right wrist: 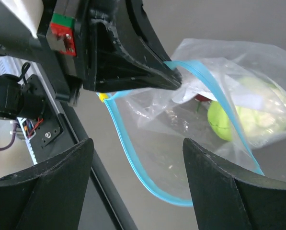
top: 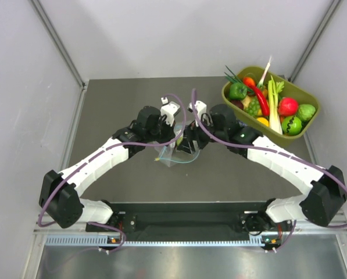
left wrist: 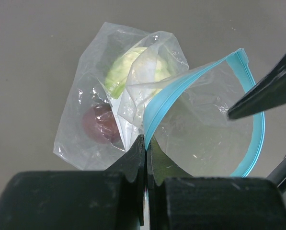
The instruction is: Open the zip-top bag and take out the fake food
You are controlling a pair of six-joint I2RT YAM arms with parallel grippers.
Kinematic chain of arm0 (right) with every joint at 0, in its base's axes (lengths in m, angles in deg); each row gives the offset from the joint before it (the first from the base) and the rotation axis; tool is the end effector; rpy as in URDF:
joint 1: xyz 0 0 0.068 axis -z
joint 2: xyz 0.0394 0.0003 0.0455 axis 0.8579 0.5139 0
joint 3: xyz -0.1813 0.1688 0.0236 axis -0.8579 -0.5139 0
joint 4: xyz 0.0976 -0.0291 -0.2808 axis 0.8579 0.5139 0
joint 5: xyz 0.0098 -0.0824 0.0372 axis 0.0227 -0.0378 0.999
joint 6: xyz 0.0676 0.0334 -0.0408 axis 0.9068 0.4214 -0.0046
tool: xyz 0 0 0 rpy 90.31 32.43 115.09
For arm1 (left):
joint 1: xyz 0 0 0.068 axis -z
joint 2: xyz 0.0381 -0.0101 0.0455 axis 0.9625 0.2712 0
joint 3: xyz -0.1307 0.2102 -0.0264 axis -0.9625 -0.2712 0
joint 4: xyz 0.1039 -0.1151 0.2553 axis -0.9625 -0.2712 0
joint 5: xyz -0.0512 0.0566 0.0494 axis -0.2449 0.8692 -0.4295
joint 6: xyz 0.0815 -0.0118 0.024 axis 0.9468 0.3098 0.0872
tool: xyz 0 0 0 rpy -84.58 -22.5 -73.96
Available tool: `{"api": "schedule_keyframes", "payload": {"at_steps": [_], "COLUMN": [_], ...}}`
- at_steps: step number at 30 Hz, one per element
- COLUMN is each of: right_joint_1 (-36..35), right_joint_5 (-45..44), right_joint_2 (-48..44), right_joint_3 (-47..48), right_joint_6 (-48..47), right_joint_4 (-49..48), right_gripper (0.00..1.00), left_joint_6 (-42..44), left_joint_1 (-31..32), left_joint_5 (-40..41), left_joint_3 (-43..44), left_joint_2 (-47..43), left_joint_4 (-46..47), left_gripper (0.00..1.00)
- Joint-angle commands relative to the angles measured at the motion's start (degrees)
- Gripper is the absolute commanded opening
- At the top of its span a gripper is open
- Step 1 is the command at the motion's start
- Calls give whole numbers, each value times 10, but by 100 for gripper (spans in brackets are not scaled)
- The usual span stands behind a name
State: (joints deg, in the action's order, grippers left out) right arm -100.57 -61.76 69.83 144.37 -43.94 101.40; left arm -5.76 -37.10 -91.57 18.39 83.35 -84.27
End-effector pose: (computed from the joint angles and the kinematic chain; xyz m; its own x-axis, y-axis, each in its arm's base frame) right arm 0.2628 0.2707 0.2719 -0.5265 -0.2274 -0.8192 -0.7733 0.5286 0.3502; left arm 0.2974 -0.2372 0.2459 -0.4762 0.2999 -0.8266 0.6589 0.7442 -0.1095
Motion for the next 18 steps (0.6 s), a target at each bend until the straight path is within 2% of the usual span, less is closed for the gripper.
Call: {"api": "schedule_keyframes", "payload": {"at_steps": [1, 9, 18], "right_joint_1": [-14, -22, -28], "right_joint_5": [-12, -27, -134], "right_joint_2": [13, 98, 150], "right_joint_3": [8, 1, 15], "right_joint_6": [15, 15, -7], "right_joint_4": [-56, -83, -89], "right_gripper": [74, 75, 75], "left_joint_6": [4, 4, 6], "left_joint_1": [-3, -3, -2], "left_joint_5": [-11, -13, -10], "left_joint_3": [-1, -1, -1], "left_joint_2": [-4, -5, -6], "left_joint_4": [8, 7, 7], "left_gripper": [0, 0, 0]}}
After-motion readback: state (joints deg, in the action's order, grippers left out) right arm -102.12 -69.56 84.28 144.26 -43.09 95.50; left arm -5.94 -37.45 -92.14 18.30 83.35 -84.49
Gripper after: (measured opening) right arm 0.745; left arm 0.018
